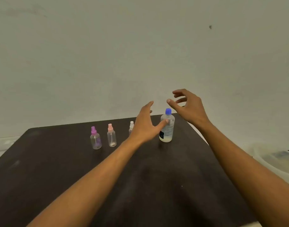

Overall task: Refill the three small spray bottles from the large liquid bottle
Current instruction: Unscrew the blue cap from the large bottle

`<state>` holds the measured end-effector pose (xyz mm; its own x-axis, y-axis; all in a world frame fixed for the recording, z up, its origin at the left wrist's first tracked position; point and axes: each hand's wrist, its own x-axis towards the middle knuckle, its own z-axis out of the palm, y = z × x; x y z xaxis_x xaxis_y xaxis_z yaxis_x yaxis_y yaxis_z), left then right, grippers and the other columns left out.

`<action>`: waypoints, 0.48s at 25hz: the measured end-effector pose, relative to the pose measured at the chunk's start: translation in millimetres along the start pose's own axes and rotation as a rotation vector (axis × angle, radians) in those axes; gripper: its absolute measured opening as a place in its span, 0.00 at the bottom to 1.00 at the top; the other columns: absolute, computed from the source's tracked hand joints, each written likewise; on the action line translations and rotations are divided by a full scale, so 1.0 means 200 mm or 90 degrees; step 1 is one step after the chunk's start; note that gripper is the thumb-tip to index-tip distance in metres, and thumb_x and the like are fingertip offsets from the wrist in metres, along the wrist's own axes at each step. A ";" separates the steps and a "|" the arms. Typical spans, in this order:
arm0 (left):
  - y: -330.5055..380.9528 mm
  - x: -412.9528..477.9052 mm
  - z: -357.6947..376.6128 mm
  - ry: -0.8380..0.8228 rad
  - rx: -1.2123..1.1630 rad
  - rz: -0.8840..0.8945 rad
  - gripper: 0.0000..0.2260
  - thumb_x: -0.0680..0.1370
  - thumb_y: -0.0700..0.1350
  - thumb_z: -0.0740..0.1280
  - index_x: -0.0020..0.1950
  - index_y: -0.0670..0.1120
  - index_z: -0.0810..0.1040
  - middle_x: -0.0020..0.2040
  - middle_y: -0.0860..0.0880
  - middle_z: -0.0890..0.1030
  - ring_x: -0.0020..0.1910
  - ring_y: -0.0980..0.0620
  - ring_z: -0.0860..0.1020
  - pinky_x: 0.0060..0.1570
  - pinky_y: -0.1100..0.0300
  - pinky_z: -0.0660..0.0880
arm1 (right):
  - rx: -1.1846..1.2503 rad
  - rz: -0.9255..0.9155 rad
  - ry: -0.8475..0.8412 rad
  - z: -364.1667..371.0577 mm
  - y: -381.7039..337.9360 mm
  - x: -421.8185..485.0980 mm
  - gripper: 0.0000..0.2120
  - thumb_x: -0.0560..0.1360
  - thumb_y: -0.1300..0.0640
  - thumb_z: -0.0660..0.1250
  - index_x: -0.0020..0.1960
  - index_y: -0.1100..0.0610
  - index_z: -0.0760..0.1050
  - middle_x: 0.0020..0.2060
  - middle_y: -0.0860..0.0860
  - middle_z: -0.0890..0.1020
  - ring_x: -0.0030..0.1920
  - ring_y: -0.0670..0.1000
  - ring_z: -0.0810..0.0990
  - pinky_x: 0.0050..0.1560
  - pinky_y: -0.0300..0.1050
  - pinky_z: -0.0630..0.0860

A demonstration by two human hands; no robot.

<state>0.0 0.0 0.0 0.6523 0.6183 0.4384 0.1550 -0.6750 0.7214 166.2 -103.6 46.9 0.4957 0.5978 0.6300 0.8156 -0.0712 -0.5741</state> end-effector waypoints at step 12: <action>-0.20 0.21 0.47 -0.048 -0.053 -0.122 0.32 0.72 0.57 0.80 0.70 0.50 0.70 0.62 0.55 0.79 0.60 0.54 0.79 0.58 0.59 0.76 | -0.043 0.088 -0.099 0.24 0.30 0.09 0.18 0.74 0.47 0.79 0.60 0.54 0.85 0.48 0.45 0.85 0.45 0.44 0.84 0.45 0.30 0.77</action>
<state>90.5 15.3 -61.8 0.6710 0.6981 0.2498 0.2215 -0.5102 0.8310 209.9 -58.2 -1.0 0.5567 0.6942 0.4562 0.7637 -0.2117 -0.6099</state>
